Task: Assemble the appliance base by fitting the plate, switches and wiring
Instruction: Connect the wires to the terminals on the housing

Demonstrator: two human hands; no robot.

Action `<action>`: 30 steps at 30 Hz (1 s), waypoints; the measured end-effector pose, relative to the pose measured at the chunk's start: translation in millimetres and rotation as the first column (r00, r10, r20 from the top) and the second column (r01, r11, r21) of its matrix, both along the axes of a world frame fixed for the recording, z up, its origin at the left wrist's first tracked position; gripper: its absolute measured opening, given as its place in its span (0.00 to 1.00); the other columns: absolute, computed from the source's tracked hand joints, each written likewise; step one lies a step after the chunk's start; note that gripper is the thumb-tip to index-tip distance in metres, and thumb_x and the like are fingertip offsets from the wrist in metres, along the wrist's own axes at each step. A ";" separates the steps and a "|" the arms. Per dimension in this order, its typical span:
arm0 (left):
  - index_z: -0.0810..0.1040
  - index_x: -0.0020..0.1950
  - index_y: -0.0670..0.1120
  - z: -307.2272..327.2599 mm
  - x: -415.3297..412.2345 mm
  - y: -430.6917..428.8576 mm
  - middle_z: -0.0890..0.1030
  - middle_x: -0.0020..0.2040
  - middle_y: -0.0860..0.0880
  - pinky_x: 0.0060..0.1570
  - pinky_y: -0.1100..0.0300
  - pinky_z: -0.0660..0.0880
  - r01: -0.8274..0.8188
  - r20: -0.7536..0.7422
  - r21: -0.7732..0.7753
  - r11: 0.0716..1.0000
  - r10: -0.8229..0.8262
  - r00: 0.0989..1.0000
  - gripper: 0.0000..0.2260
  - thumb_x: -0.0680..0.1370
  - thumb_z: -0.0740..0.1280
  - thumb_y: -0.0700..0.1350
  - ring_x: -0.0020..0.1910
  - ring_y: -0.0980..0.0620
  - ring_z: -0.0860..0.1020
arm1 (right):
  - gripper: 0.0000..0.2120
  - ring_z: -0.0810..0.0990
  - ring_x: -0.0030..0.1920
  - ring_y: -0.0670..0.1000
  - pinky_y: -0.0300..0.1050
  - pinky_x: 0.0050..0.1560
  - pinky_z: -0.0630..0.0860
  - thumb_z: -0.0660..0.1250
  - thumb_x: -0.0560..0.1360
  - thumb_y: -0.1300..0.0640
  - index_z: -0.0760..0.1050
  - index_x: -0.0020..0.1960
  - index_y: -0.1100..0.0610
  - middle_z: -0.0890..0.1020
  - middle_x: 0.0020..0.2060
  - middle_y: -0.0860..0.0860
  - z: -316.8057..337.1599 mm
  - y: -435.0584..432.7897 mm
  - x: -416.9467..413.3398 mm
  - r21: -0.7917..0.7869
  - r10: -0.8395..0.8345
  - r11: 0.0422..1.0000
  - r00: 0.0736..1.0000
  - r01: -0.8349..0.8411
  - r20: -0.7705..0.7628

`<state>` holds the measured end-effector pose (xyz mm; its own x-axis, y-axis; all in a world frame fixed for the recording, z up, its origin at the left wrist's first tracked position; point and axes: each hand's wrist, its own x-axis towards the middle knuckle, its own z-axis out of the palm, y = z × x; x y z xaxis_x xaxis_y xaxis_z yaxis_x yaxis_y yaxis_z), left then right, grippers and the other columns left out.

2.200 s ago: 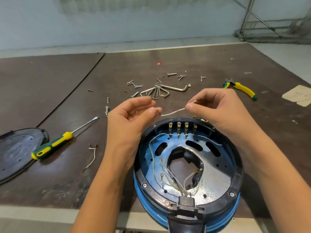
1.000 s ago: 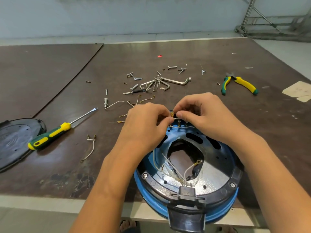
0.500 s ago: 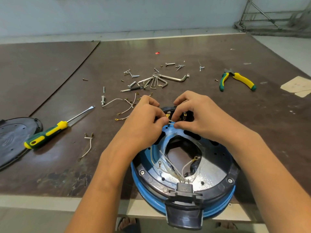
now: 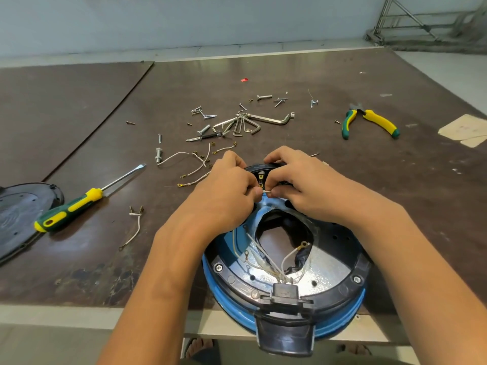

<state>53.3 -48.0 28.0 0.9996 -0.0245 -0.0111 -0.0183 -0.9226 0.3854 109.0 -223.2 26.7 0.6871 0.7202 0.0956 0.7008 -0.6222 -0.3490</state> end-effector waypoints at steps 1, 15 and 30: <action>0.83 0.53 0.50 -0.1 -0.1 -0.6 0.65 0.56 0.51 0.57 0.48 0.73 0.002 0.010 0.013 1.000 -0.003 1.000 0.09 0.81 0.65 0.51 0.57 0.50 0.68 | 0.03 0.72 0.63 0.54 0.54 0.60 0.71 0.69 0.77 0.53 0.82 0.47 0.47 0.72 0.66 0.50 0.5 0.3 -0.3 0.001 -0.005 1.000 1.000 0.005 -0.003; 0.84 0.50 0.49 5.5 2.7 -3.1 0.76 0.59 0.50 0.57 0.45 0.74 -0.050 0.083 -0.012 0.999 0.051 0.995 0.09 0.80 0.66 0.51 0.56 0.45 0.76 | 0.17 0.75 0.49 0.50 0.43 0.46 0.69 0.79 0.67 0.53 0.71 0.45 0.49 0.74 0.48 0.48 8.6 -2.4 -1.9 0.161 -0.192 0.968 0.981 0.193 -0.019; 0.85 0.48 0.47 4.2 0.2 0.2 0.69 0.56 0.53 0.46 0.60 0.65 -0.011 0.060 -0.118 0.993 0.018 0.998 0.07 0.80 0.68 0.48 0.49 0.55 0.71 | 0.15 0.79 0.53 0.52 0.50 0.53 0.77 0.76 0.69 0.41 0.82 0.38 0.53 0.78 0.56 0.52 10.6 0.1 -7.8 0.042 -0.171 0.984 0.985 0.172 -0.005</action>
<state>53.5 -47.8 32.2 0.9986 -0.0074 0.0517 -0.0318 -0.8714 0.4895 101.3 -223.1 37.3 0.8003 0.5871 0.1219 0.5843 -0.7179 -0.3785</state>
